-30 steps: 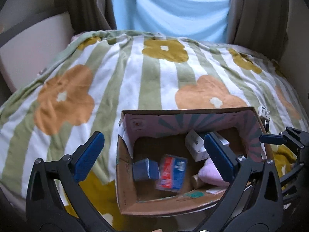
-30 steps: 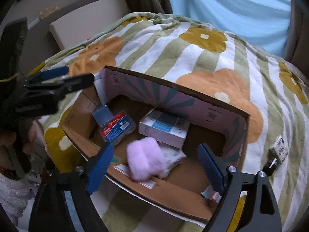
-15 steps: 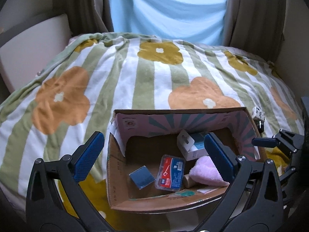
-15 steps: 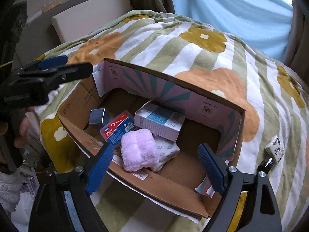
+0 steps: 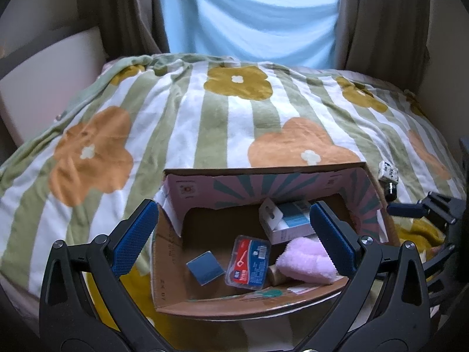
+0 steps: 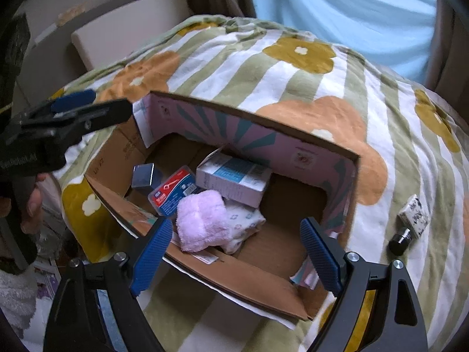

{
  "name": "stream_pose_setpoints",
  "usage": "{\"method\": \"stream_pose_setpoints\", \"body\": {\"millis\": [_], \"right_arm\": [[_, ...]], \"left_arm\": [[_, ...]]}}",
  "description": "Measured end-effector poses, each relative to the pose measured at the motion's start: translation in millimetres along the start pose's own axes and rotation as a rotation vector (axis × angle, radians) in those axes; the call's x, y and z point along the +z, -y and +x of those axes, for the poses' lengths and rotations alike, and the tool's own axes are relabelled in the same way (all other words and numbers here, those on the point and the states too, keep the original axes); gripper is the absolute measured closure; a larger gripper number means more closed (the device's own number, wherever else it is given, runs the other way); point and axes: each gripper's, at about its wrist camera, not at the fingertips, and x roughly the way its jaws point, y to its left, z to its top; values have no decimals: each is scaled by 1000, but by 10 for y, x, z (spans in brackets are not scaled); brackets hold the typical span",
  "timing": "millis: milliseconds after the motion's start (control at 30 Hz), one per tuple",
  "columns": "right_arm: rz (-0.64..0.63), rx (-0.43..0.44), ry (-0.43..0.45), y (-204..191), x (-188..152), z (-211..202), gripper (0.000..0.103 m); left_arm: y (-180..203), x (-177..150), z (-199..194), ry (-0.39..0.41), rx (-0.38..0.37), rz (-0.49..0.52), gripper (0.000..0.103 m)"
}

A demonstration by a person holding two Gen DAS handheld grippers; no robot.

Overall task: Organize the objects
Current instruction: 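Move both tools back toward the tissue pack and black jar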

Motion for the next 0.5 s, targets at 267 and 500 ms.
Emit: {"method": "stream_pose_setpoints", "body": {"millis": [267,500], "right_arm": [[24,-64,78,334,62,-499,16],[73,-85,145,853,79,-1048,16]], "left_arm": [[353,127,-162,39,-57,14,0],[893,253,-236,49,-108,51,0]]}}
